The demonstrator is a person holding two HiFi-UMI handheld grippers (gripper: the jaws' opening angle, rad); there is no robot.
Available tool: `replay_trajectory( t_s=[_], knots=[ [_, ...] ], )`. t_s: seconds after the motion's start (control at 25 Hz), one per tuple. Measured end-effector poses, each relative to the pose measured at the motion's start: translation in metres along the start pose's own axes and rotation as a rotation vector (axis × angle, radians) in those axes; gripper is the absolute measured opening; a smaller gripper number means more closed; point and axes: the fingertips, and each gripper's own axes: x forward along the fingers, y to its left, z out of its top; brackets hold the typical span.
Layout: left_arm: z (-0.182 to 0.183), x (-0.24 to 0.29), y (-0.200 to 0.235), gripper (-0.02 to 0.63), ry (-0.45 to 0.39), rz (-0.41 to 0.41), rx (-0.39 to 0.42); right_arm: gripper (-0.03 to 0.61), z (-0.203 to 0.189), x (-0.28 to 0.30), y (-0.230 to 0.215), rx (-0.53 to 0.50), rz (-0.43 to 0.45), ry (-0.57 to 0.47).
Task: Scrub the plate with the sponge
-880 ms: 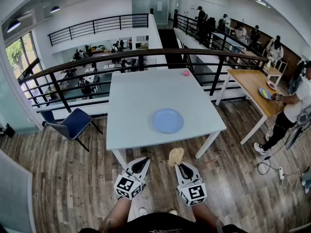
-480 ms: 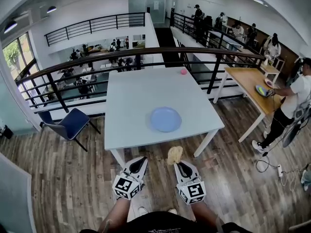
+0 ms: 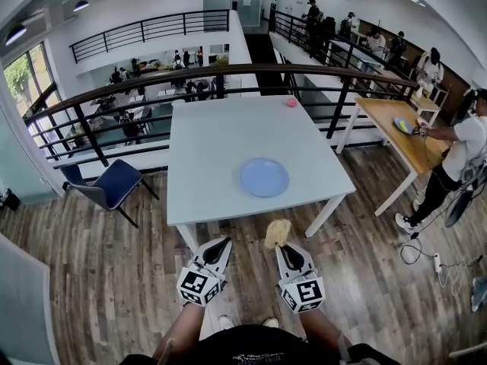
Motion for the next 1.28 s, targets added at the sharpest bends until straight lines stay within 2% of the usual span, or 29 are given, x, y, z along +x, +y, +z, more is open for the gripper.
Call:
replay_trajectory(
  t_s=[0.36,0.72,1.04,1.28],
  knots=[
    [0.001,-0.027,0.02,0.002,-0.008,-0.022,-0.007,0.044,-0.01,0.015,0.025,0.081,-0.039,0.035],
    [-0.008,-0.048,0.04,0.002,-0.002,-0.016,-0.033,0.044,-0.017,0.028,0.051,0.085,-0.05,0.052],
    [-0.009,-0.041,0.049,0.002,-0.01,-0.026,-0.039,0.044,-0.018,0.045,0.054,0.047,-0.045,0.059],
    [-0.011,-0.018,0.062,0.002,-0.012,-0.018,-0.03,0.044,-0.021,0.072,0.037,0.055,-0.026,0.05]
  ],
)
